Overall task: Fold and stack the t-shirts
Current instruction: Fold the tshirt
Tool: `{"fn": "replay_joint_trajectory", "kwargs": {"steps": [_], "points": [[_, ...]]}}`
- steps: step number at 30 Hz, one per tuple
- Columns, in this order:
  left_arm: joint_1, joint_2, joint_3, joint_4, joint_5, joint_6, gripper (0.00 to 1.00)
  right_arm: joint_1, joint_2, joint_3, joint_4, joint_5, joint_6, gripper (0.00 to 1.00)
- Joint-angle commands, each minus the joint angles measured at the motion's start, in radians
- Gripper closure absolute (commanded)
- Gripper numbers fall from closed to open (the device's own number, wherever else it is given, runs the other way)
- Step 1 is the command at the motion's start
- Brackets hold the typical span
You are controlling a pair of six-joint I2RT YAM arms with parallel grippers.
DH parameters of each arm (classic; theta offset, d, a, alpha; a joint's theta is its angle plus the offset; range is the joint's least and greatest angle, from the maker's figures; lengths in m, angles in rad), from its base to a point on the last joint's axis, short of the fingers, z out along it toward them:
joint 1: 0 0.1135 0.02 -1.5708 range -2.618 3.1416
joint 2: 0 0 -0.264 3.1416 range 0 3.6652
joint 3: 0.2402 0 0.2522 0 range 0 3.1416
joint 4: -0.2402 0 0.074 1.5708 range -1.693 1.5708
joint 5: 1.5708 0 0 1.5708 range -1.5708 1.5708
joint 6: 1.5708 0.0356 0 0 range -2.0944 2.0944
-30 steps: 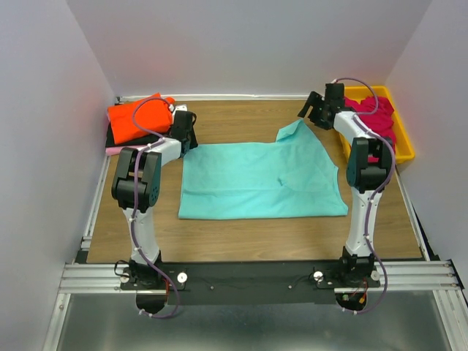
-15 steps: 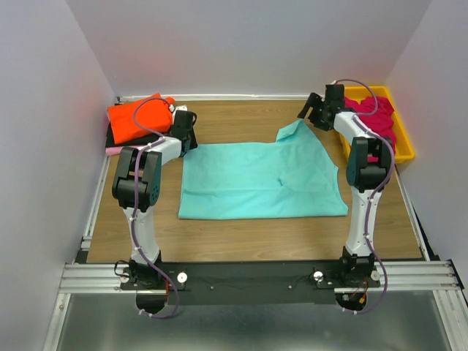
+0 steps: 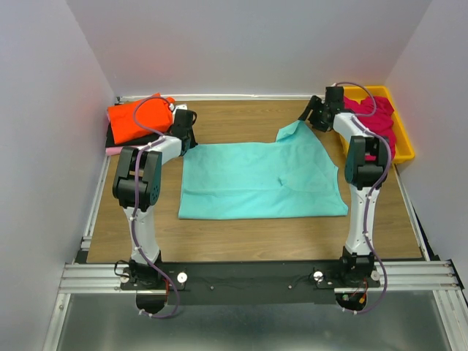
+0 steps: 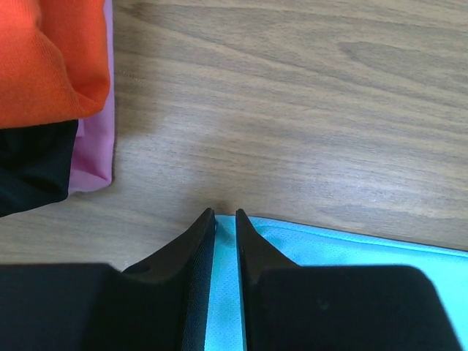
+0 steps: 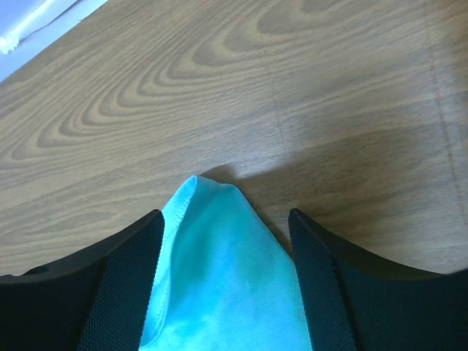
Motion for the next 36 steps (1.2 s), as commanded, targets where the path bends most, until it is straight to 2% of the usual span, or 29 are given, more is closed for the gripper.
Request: {"fn": "replay_joint_trajectory", "kwargs": {"steps": [1,3,4,6,7,8,14,17,19,21,33,36], "points": [[0.006,0.029,0.035,-0.022,-0.010,0.009,0.75,-0.004,0.048,0.034,-0.009,-0.057,0.005,0.28],[0.006,0.032,0.043,-0.025,-0.009,0.012,0.76,-0.004,0.053,0.040,-0.009,-0.068,0.005,0.33],[0.006,0.033,0.044,-0.027,-0.009,0.012,0.82,-0.004,0.055,0.042,-0.009,-0.073,0.005,0.36],[0.006,0.033,0.046,-0.030,-0.007,0.013,0.83,-0.004,0.055,0.043,-0.009,-0.077,0.004,0.39],[0.006,0.035,0.048,-0.030,-0.006,0.016,0.83,-0.003,0.058,0.043,-0.007,-0.080,0.004,0.44],[0.006,0.035,0.046,-0.033,-0.006,0.016,0.88,-0.004,0.062,0.048,-0.006,-0.086,0.005,0.49],[0.006,0.039,0.054,-0.039,0.000,0.024,0.89,-0.004,0.094,0.089,-0.007,-0.119,0.007,0.66],[0.006,0.041,0.058,-0.042,0.002,0.025,0.94,-0.004,0.111,0.103,-0.007,-0.131,0.007,0.77],[0.006,0.042,0.060,-0.044,0.002,0.027,1.00,-0.004,0.116,0.117,-0.007,-0.136,0.005,0.89],[0.006,0.042,0.058,-0.045,0.004,0.024,1.00,-0.004,0.118,0.125,-0.007,-0.136,0.002,0.99],[0.006,0.004,0.034,-0.016,0.027,0.045,1.00,-0.004,0.055,0.112,-0.005,-0.071,-0.015,1.00],[0.006,0.006,0.034,-0.016,0.039,0.048,1.00,-0.004,0.073,0.137,-0.006,-0.073,-0.013,0.86]]}}
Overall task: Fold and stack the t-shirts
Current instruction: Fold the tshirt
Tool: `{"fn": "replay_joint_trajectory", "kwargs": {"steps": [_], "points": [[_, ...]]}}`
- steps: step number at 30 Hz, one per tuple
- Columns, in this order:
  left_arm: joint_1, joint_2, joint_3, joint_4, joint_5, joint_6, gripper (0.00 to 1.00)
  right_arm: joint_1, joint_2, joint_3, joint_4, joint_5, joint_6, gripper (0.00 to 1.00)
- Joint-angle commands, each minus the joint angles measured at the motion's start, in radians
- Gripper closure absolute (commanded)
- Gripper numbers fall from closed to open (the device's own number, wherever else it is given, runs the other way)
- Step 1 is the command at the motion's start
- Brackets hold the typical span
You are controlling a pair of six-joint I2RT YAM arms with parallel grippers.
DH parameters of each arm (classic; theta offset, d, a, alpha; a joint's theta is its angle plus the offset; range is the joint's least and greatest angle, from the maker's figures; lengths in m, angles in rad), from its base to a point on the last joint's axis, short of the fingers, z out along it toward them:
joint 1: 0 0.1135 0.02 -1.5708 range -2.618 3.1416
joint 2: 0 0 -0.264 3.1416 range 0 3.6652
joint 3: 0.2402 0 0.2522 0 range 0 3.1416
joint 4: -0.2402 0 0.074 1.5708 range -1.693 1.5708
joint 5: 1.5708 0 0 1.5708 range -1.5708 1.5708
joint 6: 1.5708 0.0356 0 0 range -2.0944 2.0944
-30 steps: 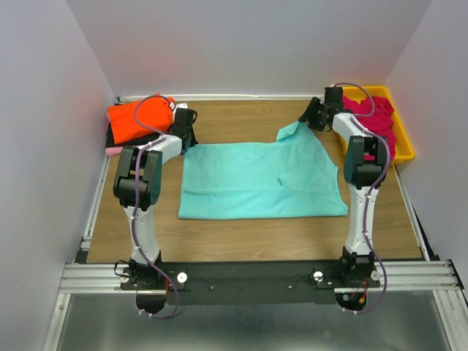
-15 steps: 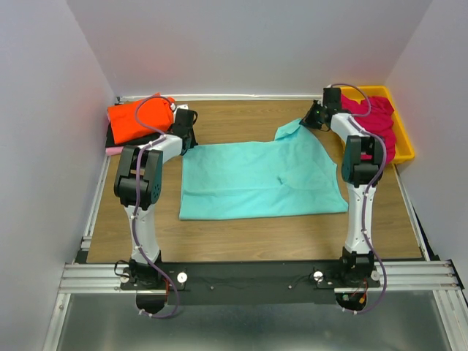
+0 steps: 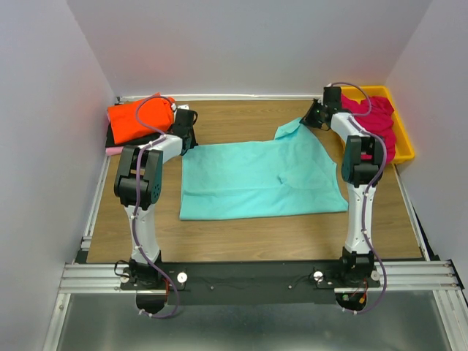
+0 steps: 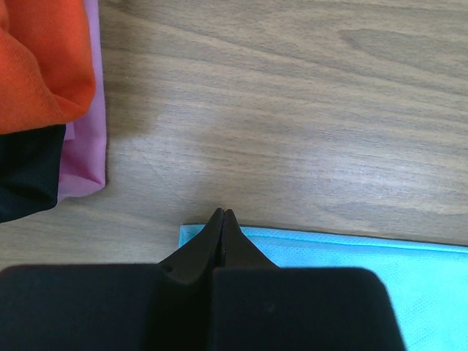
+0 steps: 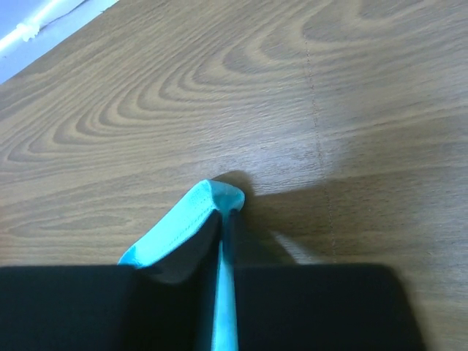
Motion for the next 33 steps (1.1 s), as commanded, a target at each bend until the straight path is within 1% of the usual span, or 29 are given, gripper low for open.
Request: {"fn": "replay_joint_trajectory", "kwargs": {"steps": [1,3,4,6,9,13,20,23,24,28,30,33], "points": [[0.006,-0.019,0.003,0.017,0.028,0.021,1.00,-0.004,-0.004,0.049,-0.001,0.025,-0.011,0.78],[0.007,-0.022,0.001,0.017,0.036,0.023,1.00,-0.006,0.016,0.066,-0.001,0.016,-0.004,0.70],[0.006,-0.023,0.000,0.017,0.039,0.023,1.00,-0.006,0.025,0.083,-0.001,0.012,0.002,0.63],[0.006,-0.030,-0.003,0.019,0.045,0.021,1.00,-0.004,0.048,0.114,-0.001,0.002,0.006,0.57],[0.006,-0.033,-0.005,0.020,0.048,0.023,1.00,-0.004,0.079,0.143,-0.001,-0.007,0.014,0.53],[0.006,-0.033,-0.005,0.023,0.054,0.023,1.00,-0.004,0.108,0.177,-0.003,-0.013,0.022,0.52],[0.006,-0.034,-0.006,0.023,0.057,0.026,1.00,-0.004,0.137,0.177,-0.003,-0.021,0.015,0.53],[0.006,-0.033,-0.008,0.023,0.057,0.026,1.00,-0.004,0.144,0.175,-0.003,-0.019,0.012,0.57],[0.006,-0.031,-0.009,0.023,0.056,0.027,1.00,-0.004,0.148,0.175,-0.003,-0.025,0.012,0.62],[0.006,-0.030,-0.008,0.023,0.059,0.029,1.00,-0.004,0.148,0.163,-0.003,-0.031,0.008,0.77],[0.006,-0.030,-0.008,0.024,0.060,0.029,1.00,-0.004,0.147,0.157,-0.004,-0.030,0.005,0.80],[0.006,-0.030,-0.009,0.023,0.062,0.027,1.00,-0.004,0.138,0.152,-0.003,-0.021,0.000,0.93]]}}
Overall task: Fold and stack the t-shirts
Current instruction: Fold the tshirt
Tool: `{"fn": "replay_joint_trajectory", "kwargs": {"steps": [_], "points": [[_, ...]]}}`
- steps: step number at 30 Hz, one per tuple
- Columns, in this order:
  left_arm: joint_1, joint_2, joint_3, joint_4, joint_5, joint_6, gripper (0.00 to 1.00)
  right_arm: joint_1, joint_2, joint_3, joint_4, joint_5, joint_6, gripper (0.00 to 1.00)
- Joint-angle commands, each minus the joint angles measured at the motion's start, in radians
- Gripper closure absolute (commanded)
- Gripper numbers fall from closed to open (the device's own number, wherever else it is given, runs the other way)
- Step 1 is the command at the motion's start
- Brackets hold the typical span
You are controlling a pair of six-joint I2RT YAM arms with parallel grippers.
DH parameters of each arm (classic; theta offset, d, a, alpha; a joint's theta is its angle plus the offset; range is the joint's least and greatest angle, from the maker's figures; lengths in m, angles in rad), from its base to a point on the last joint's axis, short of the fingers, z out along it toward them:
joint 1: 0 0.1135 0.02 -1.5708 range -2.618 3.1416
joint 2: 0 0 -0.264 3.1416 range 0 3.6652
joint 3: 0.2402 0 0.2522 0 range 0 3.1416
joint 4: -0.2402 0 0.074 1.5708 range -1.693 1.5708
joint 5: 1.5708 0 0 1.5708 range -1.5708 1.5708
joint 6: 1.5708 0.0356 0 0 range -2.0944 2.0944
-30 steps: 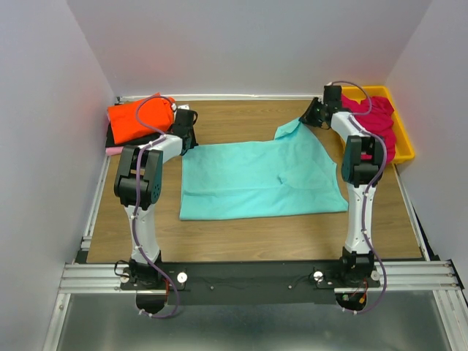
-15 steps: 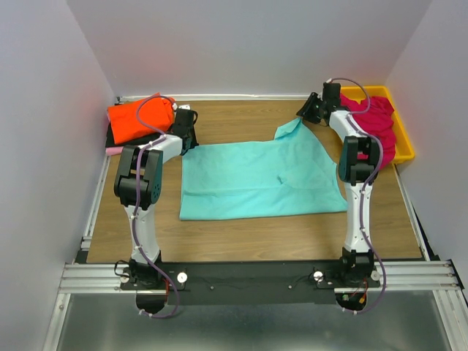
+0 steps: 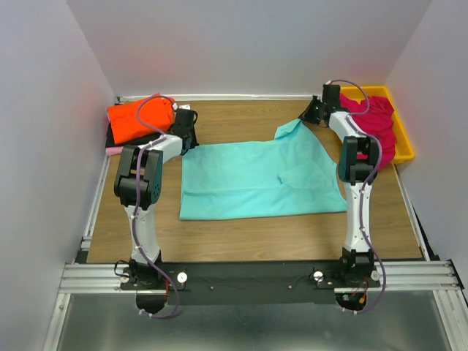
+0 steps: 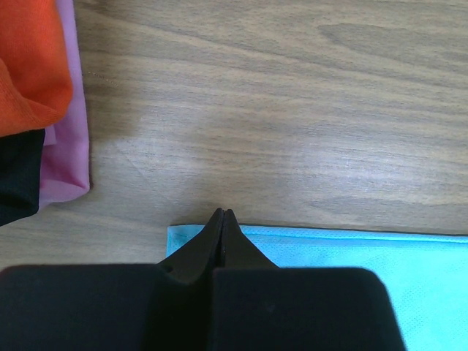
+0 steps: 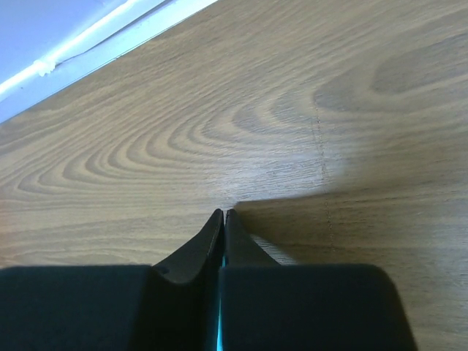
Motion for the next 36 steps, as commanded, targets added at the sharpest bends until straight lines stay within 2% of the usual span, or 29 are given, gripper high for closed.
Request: {"fn": "replay_joint_trajectory", "kwargs": {"steps": [1,10,22,29,34,35,36], "points": [[0.006,-0.029,-0.008,0.017,0.018,0.014,1.00,-0.004,0.018,-0.008,-0.014,-0.002,-0.015,1.00],[0.006,-0.051,-0.018,0.029,-0.009,0.005,1.00,-0.004,-0.104,-0.071,-0.012,0.035,-0.021,0.99],[0.006,-0.117,-0.083,0.063,-0.043,-0.001,1.00,-0.004,-0.361,-0.295,0.000,0.070,-0.045,1.00],[0.026,-0.115,-0.101,0.044,-0.063,-0.027,1.00,-0.004,-0.398,-0.356,0.016,0.058,-0.047,0.99],[0.036,-0.111,-0.101,0.029,-0.068,-0.033,0.91,-0.004,-0.405,-0.381,0.022,0.053,-0.045,1.00],[0.036,-0.109,-0.095,0.020,-0.069,-0.038,0.85,-0.003,-0.407,-0.384,0.023,0.053,-0.044,1.00],[0.038,-0.106,-0.096,0.018,-0.072,-0.039,0.83,-0.003,-0.410,-0.387,0.025,0.047,-0.044,1.00]]}}
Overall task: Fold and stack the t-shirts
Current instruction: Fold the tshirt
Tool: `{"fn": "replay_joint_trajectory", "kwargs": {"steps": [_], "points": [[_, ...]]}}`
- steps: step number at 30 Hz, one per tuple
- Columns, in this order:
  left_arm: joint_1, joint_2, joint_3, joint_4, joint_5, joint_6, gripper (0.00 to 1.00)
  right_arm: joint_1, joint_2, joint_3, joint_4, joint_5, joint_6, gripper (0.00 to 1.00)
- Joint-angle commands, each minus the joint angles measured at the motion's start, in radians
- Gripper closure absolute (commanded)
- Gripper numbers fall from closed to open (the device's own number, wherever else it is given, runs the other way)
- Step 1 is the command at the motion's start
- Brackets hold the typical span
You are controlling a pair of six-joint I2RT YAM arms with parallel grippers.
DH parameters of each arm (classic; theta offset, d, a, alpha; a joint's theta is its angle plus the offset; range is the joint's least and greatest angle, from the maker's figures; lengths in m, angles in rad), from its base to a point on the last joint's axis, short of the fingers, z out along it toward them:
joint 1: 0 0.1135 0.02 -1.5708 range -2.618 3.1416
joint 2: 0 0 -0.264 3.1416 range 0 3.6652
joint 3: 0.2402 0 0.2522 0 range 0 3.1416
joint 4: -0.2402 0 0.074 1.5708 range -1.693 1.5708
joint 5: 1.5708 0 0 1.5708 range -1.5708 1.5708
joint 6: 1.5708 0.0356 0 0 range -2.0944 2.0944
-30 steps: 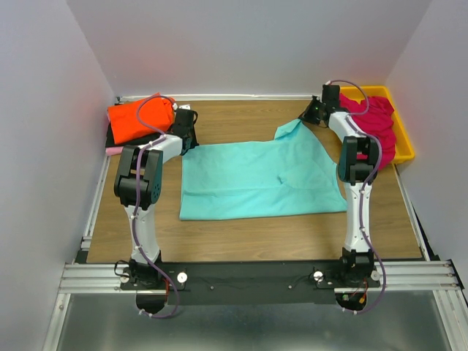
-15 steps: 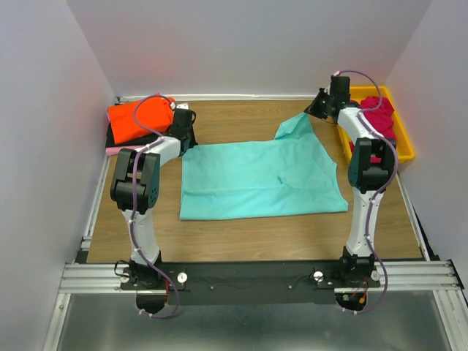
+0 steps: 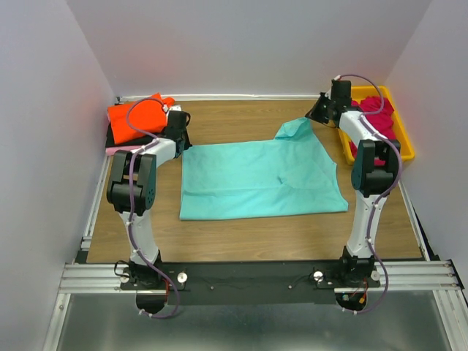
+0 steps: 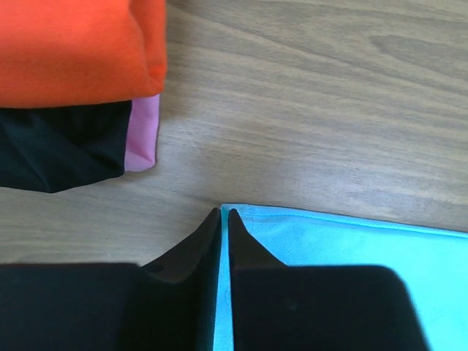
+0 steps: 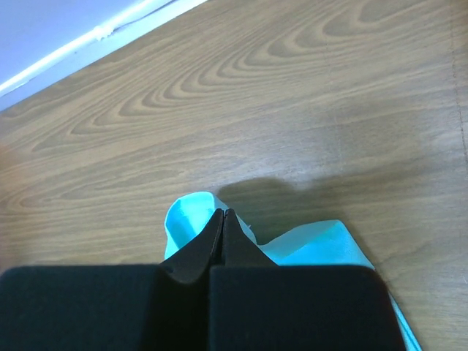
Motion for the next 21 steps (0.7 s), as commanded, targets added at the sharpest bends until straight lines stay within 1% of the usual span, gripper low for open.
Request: {"fn": "replay_joint_trajectory", "kwargs": {"steps": [1,5,21], "points": [[0.010,-0.014,0.004,-0.018,-0.033,-0.015,0.79,-0.004,-0.033,-0.022,0.011,0.006,-0.011,1.00],[0.013,-0.003,0.018,-0.024,-0.024,-0.016,0.72,-0.004,-0.040,-0.036,0.019,0.000,-0.013,0.99],[0.016,0.063,0.055,-0.027,0.050,-0.010,0.71,-0.003,-0.041,-0.049,0.026,-0.015,-0.015,0.99]]}}
